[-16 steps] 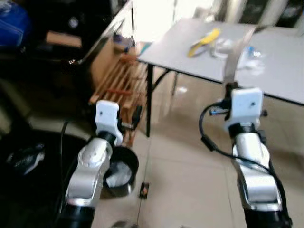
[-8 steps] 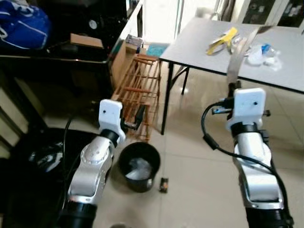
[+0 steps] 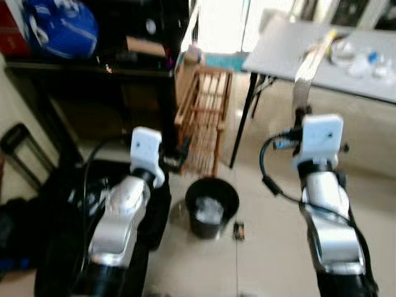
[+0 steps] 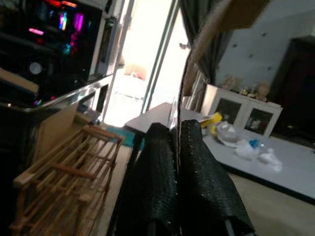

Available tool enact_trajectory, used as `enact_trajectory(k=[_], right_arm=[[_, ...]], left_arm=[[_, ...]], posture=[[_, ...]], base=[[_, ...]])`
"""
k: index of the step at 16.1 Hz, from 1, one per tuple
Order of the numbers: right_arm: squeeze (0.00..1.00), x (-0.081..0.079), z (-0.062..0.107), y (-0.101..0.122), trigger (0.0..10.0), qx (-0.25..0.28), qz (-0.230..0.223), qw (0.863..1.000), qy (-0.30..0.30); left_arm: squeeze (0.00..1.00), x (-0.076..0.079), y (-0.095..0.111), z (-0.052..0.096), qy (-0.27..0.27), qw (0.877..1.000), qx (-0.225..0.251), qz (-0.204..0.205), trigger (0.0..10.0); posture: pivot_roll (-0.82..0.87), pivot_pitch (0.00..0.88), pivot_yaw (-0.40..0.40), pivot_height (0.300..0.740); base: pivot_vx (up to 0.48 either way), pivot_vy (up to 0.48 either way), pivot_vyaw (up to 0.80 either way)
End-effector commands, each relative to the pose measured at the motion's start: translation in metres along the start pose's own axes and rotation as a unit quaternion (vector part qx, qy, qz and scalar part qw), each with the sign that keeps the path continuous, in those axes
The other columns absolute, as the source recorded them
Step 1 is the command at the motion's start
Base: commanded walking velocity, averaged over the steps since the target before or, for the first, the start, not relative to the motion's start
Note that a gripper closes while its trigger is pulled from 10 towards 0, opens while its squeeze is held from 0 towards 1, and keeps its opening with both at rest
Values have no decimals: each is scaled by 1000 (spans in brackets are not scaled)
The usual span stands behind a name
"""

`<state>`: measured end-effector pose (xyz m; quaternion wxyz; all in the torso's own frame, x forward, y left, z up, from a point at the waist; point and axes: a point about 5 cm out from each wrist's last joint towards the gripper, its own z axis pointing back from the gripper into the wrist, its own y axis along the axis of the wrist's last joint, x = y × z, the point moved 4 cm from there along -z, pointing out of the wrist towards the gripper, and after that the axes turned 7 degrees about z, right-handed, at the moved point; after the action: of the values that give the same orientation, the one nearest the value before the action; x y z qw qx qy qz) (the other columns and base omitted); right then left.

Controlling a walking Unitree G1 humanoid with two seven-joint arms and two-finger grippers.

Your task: Picking trash to rubbish bin

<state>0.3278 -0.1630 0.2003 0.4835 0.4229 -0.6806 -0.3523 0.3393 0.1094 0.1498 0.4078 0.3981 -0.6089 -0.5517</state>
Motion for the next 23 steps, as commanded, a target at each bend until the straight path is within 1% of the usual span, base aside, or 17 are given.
enact_trajectory(k=[1,4,7,13,23], right_arm=[[0,-2,-1,5,10000,10,3,1000,3],[0,-3,0,6,10000,11,3,1000,4],[0,-3,-1,6,10000,12,4,1000,5],[0,-3,-2,6,10000,13,4,1000,4],[0,-4,-3,9,10000,18,-1,1000,2]], left_arm=[[0,3,2,2,-9,1000,4,-4,10000],[0,4,3,3,-18,1000,8,-1,10000],[0,4,2,2,-19,1000,8,-4,10000],[0,6,0,2,-25,1000,5,-14,10000],[0,6,-4,1,-28,999,-3,-19,10000]], posture=[[38,77,-3,740],[38,81,-3,740],[35,83,-2,740],[36,81,4,740],[34,77,5,740]], base=[[0,0,0],[0,0,0],[311,0,0],[430,0,0],[456,0,0]])
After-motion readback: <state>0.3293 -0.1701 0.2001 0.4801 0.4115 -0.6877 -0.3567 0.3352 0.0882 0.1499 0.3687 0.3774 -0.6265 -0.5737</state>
